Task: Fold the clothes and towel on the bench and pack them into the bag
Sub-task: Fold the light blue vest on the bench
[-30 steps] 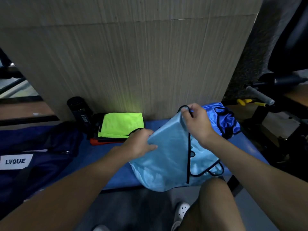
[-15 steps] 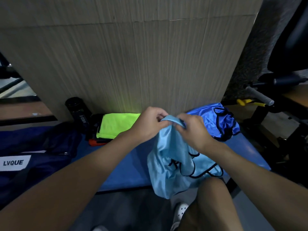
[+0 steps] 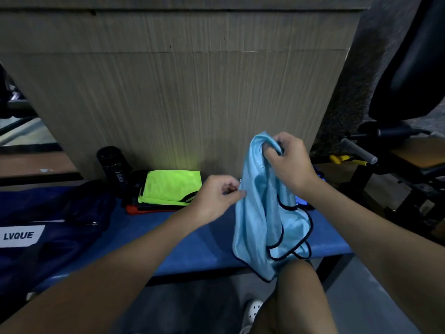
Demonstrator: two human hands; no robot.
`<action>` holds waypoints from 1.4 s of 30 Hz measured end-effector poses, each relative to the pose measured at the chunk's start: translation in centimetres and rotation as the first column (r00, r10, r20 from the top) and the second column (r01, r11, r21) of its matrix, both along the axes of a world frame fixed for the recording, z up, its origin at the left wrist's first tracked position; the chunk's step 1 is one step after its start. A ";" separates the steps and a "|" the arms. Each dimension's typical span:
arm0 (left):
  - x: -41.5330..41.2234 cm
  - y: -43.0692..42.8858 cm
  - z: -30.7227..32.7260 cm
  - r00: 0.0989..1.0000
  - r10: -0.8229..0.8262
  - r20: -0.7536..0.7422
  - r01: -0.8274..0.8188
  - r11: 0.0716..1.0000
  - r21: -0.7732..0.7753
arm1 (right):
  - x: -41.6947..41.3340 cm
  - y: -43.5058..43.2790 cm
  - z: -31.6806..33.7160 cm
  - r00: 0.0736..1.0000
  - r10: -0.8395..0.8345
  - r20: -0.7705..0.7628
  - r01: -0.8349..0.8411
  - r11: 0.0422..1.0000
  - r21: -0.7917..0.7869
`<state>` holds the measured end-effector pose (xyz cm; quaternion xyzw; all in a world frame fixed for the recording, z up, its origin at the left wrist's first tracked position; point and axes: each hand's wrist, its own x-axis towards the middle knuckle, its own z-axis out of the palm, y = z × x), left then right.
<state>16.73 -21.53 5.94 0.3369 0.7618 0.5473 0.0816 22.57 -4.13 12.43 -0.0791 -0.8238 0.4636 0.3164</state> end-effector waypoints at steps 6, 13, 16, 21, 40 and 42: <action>-1.0 -1.5 5.5 0.977 0.204 -0.056 -0.188 0.959 0.213 | 1.8 1.5 0.5 0.979 -0.090 0.183 0.063 0.987 0.149; 0.4 -2.0 10.3 0.961 0.166 -0.222 -0.119 0.970 0.210 | 1.8 -3.9 2.5 0.928 0.352 0.123 -0.367 0.920 0.140; 1.3 -3.0 10.2 0.984 0.097 -0.152 -0.066 0.977 0.203 | 1.6 -4.6 2.9 0.951 0.308 0.042 -0.310 0.949 0.060; 1.0 -5.3 6.6 0.996 -0.032 -0.085 0.024 0.995 -0.092 | 1.8 -4.6 3.6 0.967 0.255 -0.013 -0.255 0.959 -0.124; 3.1 -2.8 10.8 0.979 0.154 -0.135 -0.134 0.980 0.146 | 4.1 -5.5 2.4 0.952 0.281 0.120 -0.299 0.938 0.176; 3.0 -3.5 9.9 0.990 0.114 -0.079 -0.106 0.989 0.099 | 4.2 -5.4 2.3 0.959 0.265 0.105 -0.277 0.952 0.132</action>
